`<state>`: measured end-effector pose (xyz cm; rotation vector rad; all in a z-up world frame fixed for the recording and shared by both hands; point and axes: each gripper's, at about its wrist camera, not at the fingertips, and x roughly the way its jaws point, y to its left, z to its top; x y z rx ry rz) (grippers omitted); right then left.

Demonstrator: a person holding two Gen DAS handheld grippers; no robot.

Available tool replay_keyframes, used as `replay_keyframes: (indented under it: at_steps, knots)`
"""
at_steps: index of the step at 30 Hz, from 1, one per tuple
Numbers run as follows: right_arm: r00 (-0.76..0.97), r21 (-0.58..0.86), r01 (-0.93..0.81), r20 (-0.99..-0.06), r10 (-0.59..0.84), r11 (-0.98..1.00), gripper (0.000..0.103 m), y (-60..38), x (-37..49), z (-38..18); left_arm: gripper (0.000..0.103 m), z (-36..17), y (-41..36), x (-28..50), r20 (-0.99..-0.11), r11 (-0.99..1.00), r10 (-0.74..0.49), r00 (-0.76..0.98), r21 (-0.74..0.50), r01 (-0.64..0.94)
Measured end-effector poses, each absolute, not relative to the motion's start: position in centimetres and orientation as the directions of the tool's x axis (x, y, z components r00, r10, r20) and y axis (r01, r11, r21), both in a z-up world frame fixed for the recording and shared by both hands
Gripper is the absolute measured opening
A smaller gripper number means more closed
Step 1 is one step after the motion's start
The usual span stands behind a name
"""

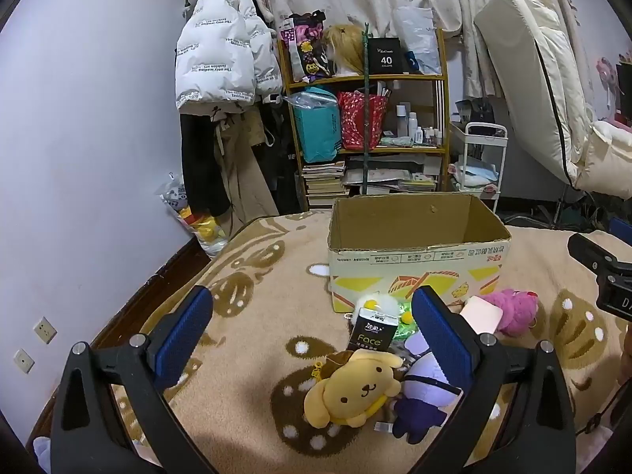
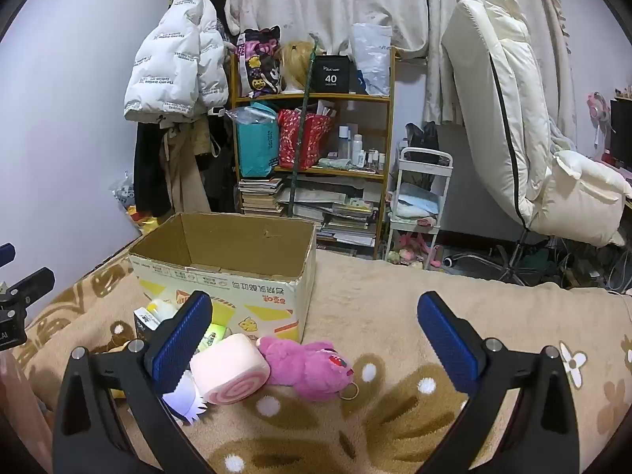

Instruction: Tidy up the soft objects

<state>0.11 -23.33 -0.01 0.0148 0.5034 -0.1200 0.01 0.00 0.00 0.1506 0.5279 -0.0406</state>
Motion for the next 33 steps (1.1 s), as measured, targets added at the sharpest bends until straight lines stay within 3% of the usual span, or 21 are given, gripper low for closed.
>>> replay_keyframes:
  at_steps: [33]
  knots:
    - [0.866, -0.015, 0.113, -0.489, -0.106, 0.993, 0.103, -23.31, 0.17, -0.1, 0.1, -0.53, -0.44, 0.3, -0.501, 0.988, 0.009, 0.865, 0.137, 0.069]
